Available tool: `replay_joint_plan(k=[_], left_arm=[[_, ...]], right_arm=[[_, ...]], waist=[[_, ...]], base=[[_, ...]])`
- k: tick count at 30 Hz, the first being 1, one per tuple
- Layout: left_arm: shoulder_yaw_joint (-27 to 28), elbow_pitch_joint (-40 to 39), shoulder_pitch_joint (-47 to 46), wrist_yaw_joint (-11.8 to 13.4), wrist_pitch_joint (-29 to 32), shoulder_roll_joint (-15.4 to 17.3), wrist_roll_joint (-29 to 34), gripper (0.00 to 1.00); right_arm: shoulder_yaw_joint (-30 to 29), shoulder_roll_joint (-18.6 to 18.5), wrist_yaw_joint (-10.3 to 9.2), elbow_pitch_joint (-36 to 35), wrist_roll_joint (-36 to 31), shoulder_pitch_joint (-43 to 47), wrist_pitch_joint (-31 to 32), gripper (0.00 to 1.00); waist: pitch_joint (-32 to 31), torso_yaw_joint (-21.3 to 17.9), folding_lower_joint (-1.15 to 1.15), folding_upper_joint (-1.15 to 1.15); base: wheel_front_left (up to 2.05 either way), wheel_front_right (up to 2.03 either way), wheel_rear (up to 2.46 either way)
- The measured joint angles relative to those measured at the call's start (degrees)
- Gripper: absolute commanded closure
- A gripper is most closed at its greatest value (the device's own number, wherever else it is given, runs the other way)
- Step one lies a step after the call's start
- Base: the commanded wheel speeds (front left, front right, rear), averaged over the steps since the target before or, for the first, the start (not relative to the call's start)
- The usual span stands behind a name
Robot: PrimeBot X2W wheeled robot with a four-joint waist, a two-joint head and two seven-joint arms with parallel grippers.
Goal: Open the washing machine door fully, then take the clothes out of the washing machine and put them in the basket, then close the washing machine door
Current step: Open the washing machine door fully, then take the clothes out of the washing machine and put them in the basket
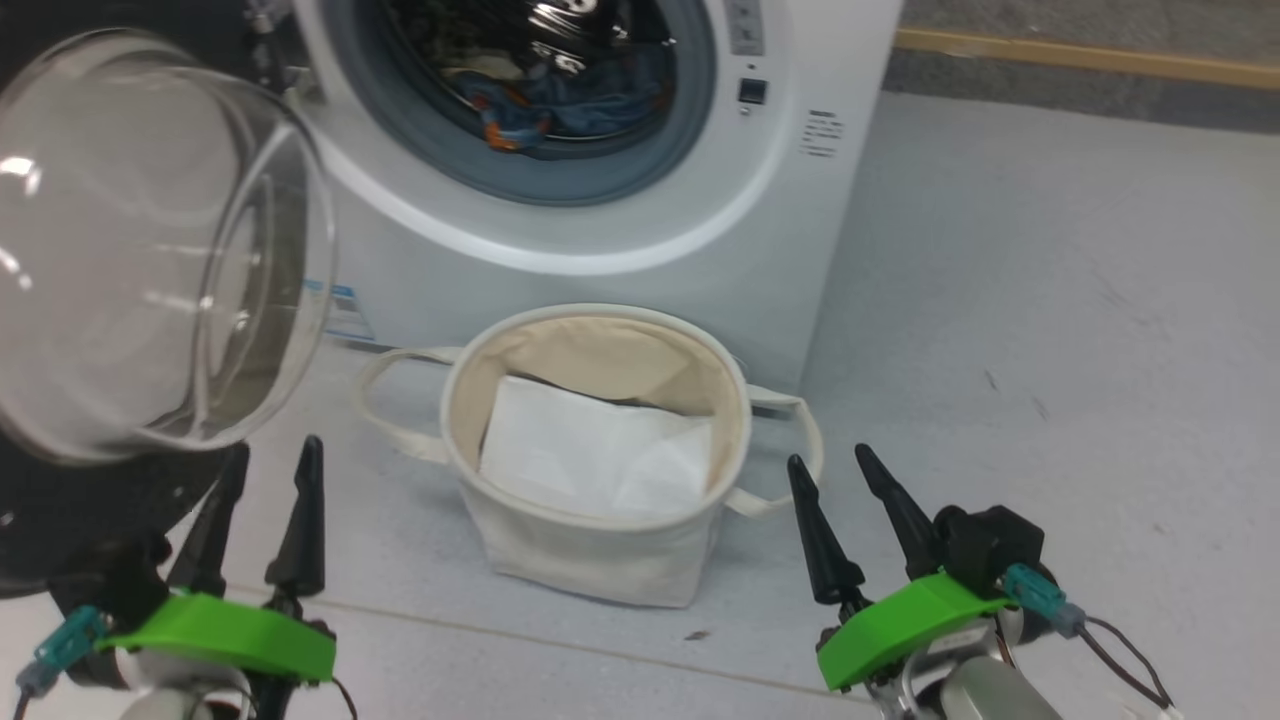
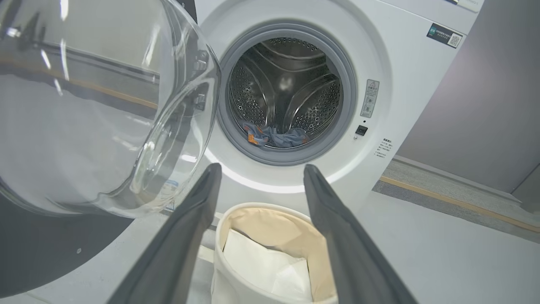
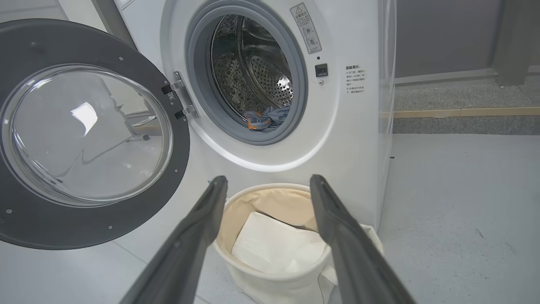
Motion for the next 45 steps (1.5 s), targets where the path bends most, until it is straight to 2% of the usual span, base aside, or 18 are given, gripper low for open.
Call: replay_joint_plan(k=[9,15,37,45], left_arm=[[-0.79,-3.01,3.41,-0.04,-0.08,-0.05,-1.07,0.00],[-0.91,-4.57,4.04,-0.05,-0.08,-0.05,-1.11,0.00],[-2.66,-5.94,4.88,0.82,0.43,0.14,-0.99,0.00],[-3.00,-5.90,4.92,1.08,0.53,0.52,-0.98,0.00]], right_arm=[[-0.14,0.00,0.00,-1.21,-0.87,-1.59,-0.03,0.00],[-1.47,0.00,0.00,-2.15,-1.31,-1.59,-0.07,0.00],[-3.37,0.00,0.00,-4.12,-2.81,-1.57,0.03,0.00],[-3.12,0.01,0.00,-3.97,-2.81,-1.54,0.02,0.00]], waist=[[1.65,-5.40,0.00,0.00],[2.37,-7.42,0.00,0.00],[3.12,-8.23,0.00,0.00],[2.73,-8.20,0.00,0.00]], base=[[0.00,0.00,0.00],[0.00,0.00,0.00],[0.01,-0.01,0.00],[0.91,-0.41,-0.50]])
